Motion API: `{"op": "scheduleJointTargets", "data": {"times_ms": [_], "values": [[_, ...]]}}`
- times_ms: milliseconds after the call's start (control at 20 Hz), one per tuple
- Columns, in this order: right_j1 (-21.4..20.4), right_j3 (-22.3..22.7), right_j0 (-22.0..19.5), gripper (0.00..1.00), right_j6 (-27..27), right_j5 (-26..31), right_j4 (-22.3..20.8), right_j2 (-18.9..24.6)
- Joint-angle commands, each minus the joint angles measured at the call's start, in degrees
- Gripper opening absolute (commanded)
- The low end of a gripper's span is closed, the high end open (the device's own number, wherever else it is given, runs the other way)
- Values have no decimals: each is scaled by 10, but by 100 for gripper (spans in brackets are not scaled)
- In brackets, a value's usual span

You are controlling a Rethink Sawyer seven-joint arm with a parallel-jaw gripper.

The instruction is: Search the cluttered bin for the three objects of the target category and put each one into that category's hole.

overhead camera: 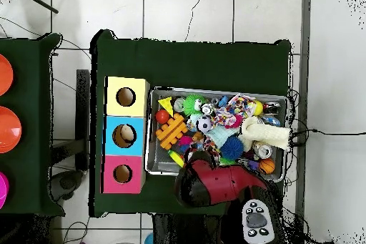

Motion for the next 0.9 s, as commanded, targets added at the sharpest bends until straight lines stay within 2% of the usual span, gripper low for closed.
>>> {"op": "scheduleJointTargets", "data": {"times_ms": [50,900], "values": [[21,0,4,100,67,8,23,9],[23,-4,21,100,68,14,34,0]]}}
